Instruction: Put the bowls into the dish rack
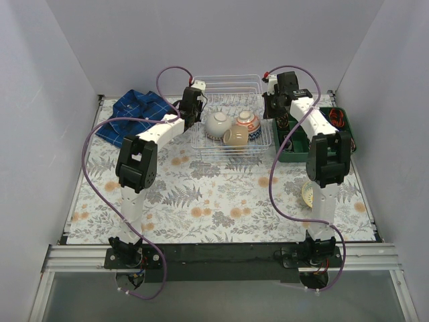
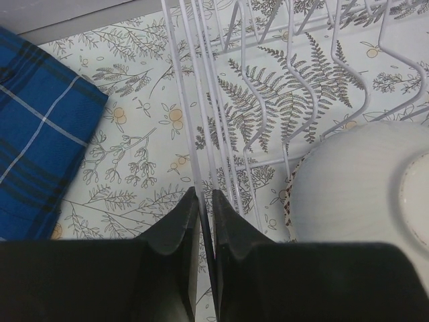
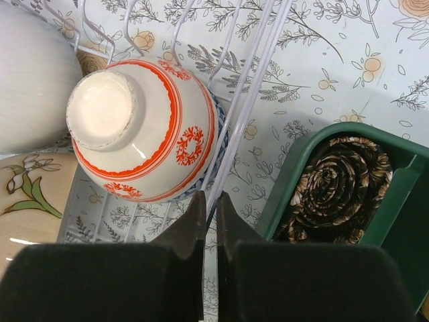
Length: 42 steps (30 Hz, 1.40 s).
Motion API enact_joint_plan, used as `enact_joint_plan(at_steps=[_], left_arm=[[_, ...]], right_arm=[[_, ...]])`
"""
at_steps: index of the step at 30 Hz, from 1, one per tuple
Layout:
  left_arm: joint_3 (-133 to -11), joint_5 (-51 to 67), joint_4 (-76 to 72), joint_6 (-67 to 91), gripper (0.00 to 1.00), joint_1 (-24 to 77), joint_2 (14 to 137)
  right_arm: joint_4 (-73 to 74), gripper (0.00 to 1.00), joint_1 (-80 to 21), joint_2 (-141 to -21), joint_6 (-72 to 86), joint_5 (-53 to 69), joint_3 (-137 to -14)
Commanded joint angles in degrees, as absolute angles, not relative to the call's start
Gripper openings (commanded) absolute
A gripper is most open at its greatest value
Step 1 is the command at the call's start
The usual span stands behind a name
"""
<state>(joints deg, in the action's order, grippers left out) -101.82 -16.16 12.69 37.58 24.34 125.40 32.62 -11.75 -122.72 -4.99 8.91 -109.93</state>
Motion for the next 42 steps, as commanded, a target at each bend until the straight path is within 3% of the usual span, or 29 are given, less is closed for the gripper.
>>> enact_joint_plan(at_steps=[1, 16, 30, 42], left_arm=[[-101.9, -13.6, 11.6, 32.0, 0.0, 25.7, 118.4], [-97.9, -13.8, 11.3, 32.8, 0.0, 26.1, 112.9], [-102.8, -14.8, 8.7, 31.6, 0.0, 26.3, 116.2], [-94.4, -14.2, 11.6, 33.0, 0.0, 27.3, 108.2]], right_arm=[[26.6, 0.01, -14.0, -116.7, -9.9, 13.3, -111.8], [26.5, 0.01, -15.5, -110.7, -9.5, 13.9, -104.8], [25.2, 0.01, -15.9, -114.5, -9.2, 12.8, -113.2], [26.2, 0.01, -16.5, -109.6, -8.3, 15.9, -103.8]])
